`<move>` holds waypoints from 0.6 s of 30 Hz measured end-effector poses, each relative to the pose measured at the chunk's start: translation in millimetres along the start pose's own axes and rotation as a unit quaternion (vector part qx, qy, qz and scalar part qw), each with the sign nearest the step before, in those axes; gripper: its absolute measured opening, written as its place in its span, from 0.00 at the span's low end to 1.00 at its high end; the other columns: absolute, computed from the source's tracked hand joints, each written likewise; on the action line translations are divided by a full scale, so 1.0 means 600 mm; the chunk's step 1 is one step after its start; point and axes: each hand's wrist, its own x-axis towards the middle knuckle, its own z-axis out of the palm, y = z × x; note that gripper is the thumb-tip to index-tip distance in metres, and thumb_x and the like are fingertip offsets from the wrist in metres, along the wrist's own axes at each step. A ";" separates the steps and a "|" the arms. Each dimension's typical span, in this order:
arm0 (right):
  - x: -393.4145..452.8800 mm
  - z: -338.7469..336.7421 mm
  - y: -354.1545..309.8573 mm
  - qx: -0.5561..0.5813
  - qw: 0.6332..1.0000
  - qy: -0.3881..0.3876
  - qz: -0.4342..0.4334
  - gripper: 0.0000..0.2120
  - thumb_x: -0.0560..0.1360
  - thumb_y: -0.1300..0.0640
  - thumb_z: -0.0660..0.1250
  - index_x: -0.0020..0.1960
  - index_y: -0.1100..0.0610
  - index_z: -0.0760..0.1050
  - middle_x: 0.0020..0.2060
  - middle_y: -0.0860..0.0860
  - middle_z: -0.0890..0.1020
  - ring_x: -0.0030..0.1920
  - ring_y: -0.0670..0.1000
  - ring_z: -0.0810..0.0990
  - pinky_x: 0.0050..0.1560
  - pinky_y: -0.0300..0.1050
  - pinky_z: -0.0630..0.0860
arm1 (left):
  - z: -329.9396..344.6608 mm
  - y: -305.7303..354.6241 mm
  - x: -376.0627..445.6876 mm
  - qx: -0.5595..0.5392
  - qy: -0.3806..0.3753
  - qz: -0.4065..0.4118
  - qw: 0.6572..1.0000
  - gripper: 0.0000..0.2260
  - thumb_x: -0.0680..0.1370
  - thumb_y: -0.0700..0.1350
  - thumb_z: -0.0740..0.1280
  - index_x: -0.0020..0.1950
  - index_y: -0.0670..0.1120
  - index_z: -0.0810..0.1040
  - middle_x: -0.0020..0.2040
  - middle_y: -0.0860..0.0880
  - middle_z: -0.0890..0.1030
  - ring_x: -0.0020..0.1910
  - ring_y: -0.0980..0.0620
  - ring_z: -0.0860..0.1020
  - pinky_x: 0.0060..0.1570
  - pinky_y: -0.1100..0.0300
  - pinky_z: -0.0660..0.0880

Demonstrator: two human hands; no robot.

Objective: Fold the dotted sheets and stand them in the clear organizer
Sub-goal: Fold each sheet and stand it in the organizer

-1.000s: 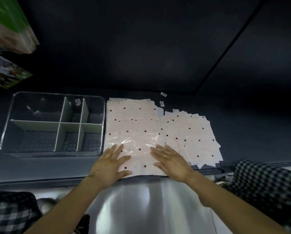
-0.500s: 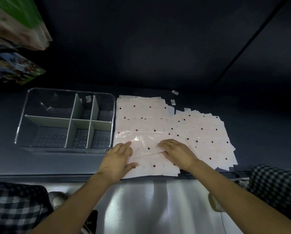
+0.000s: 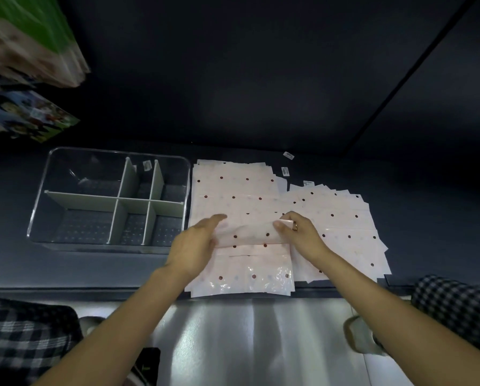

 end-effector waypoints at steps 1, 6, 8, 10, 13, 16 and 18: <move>0.008 0.005 0.003 -0.002 1.000 0.018 0.019 0.08 0.77 0.53 0.66 0.43 0.57 0.73 0.34 0.46 0.73 0.34 0.46 0.68 0.37 0.38 0.64 | 0.002 0.003 -0.003 0.002 0.048 0.019 0.999 0.25 0.76 0.37 0.65 0.71 0.51 0.66 0.70 0.50 0.71 0.65 0.45 0.72 0.58 0.52 0.72; 0.051 0.025 0.022 -0.064 0.994 0.047 0.070 0.09 0.78 0.52 0.64 0.50 0.59 0.73 0.44 0.49 0.77 0.44 0.49 0.74 0.46 0.42 0.67 | 0.027 0.013 -0.008 0.121 0.099 0.146 0.977 0.24 0.74 0.41 0.70 0.70 0.44 0.70 0.73 0.43 0.66 0.74 0.42 0.61 0.73 0.46 0.50; 0.065 0.028 0.025 -0.115 0.989 0.042 0.085 0.13 0.78 0.51 0.63 0.55 0.60 0.72 0.50 0.51 0.76 0.51 0.52 0.74 0.49 0.42 0.68 | 0.047 0.005 -0.009 0.141 0.010 0.137 0.981 0.27 0.79 0.50 0.63 0.76 0.46 0.59 0.78 0.45 0.54 0.77 0.47 0.46 0.74 0.51 0.39; 0.077 0.031 0.027 -0.148 0.984 0.031 0.096 0.14 0.79 0.50 0.62 0.57 0.59 0.72 0.52 0.53 0.77 0.52 0.53 0.74 0.49 0.43 0.68 | 0.068 -0.012 -0.007 0.183 -0.066 0.109 0.975 0.32 0.81 0.59 0.52 0.78 0.48 0.43 0.78 0.48 0.41 0.75 0.48 0.35 0.73 0.54 0.32; 0.089 0.037 0.031 -0.175 0.979 0.029 0.100 0.14 0.79 0.49 0.61 0.57 0.59 0.72 0.53 0.56 0.79 0.50 0.53 0.74 0.46 0.42 0.67 | 0.086 -0.031 -0.003 0.231 -0.105 0.097 0.962 0.34 0.77 0.66 0.41 0.74 0.51 0.30 0.76 0.47 0.33 0.75 0.45 0.33 0.74 0.51 0.33; 0.096 0.040 0.035 -0.200 0.975 0.029 0.097 0.15 0.79 0.48 0.61 0.58 0.59 0.71 0.53 0.56 0.79 0.49 0.53 0.74 0.46 0.42 0.67 | 0.091 -0.036 -0.002 0.232 -0.123 0.101 0.960 0.34 0.71 0.69 0.33 0.72 0.56 0.28 0.74 0.45 0.29 0.73 0.43 0.29 0.73 0.48 0.33; 0.096 0.041 0.033 -0.211 0.971 0.033 0.107 0.16 0.79 0.48 0.61 0.59 0.59 0.71 0.49 0.55 0.79 0.49 0.54 0.75 0.45 0.43 0.68 | 0.092 -0.037 -0.001 0.233 -0.131 0.102 0.958 0.33 0.70 0.70 0.31 0.72 0.60 0.28 0.72 0.43 0.27 0.71 0.43 0.27 0.73 0.47 0.32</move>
